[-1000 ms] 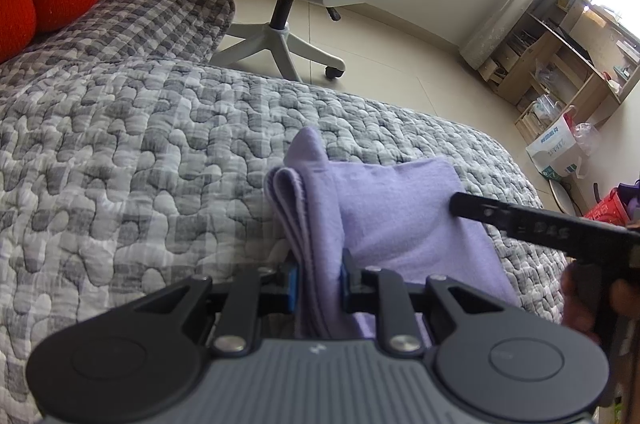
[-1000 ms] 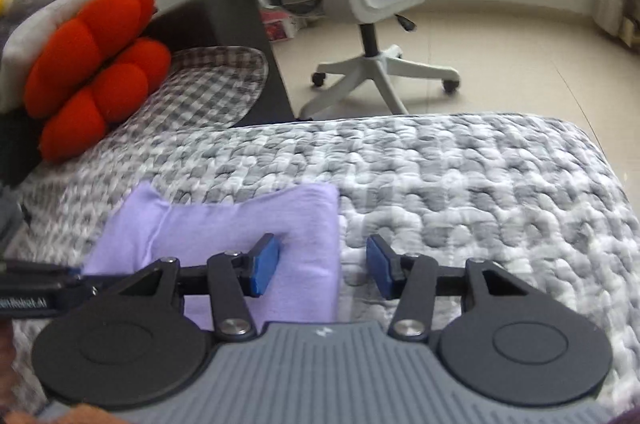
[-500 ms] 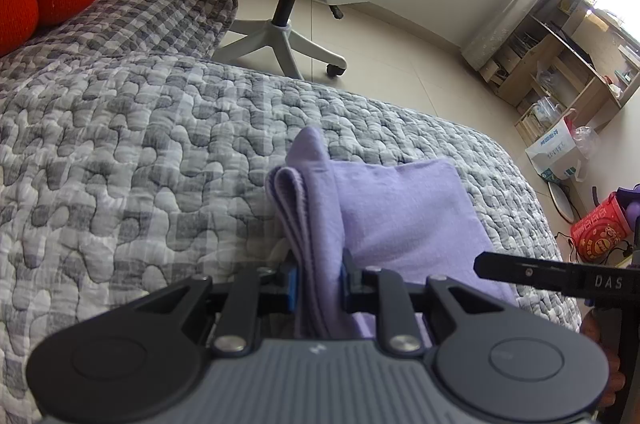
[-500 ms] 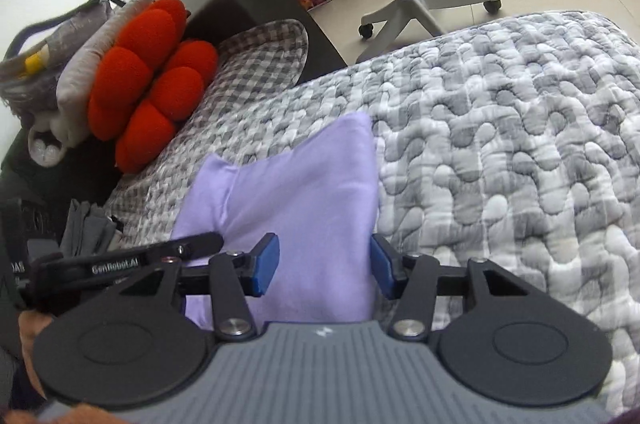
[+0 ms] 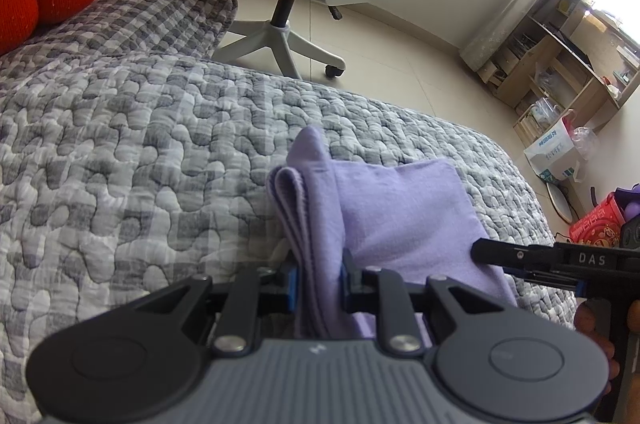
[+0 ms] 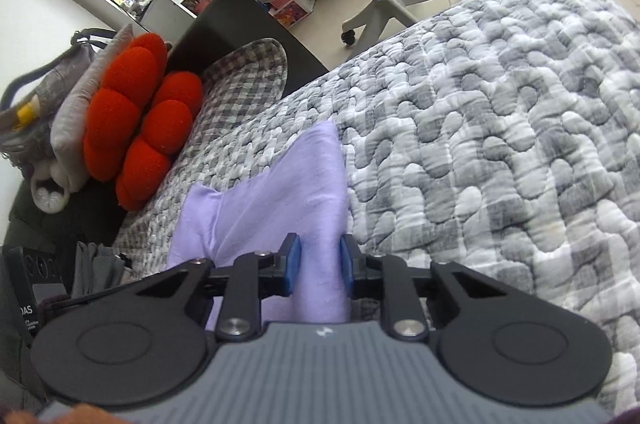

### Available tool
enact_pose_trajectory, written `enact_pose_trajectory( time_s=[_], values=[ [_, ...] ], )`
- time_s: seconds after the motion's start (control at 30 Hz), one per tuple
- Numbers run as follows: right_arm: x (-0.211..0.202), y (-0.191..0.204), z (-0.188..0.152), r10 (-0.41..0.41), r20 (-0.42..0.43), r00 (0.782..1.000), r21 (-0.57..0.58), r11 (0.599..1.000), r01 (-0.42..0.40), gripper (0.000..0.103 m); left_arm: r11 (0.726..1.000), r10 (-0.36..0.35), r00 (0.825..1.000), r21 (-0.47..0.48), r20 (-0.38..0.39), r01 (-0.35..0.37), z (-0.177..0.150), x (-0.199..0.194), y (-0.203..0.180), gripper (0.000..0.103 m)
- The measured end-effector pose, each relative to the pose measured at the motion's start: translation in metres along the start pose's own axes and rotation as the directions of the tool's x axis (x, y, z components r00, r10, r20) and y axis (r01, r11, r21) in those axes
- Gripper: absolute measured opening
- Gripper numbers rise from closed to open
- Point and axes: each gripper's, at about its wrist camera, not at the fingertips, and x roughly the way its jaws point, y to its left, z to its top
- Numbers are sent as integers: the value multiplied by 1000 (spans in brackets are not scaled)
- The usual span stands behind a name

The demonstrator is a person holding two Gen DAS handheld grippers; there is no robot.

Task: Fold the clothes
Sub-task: 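Pinch the folded lavender garment's edge with the right gripper beside the left gripper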

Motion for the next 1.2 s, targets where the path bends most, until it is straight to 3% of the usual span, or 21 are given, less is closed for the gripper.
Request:
enact_pose_trajectory(
  time_s=[0.13,0.43,0.63,0.67,0.93,1.03,1.2],
  values=[
    [2,7,-2,5,2,1000,-89,996,-5,22,999,15,1000,34,18,-15,0,-4,-4,17],
    [4,8,-4,23,9,1000,-71,997,-22,22,998,22,997,54,73,-26,7,-20,-4,16],
    [10,22,-10,18,7,1000,-123,992,-17,28,997,63,996,42,65,-66,9,-18,3,15],
    [11,24,-11,19,11,1000,-125,992,-17,32,997,63,996,42,66,-66,9,-18,3,15],
    [16,22,-12,30,45,999,-42,999,-28,35,993,100,993,56,59,-103,9,-13,3,15],
    [21,38,-21,-17,60,998,-79,997,22,25,992,101,993,63,64,-105,10,-12,1,15],
    [22,38,-23,-39,84,996,-50,998,43,21,993,98,993,53,61,-101,10,-12,4,16]
  ],
)
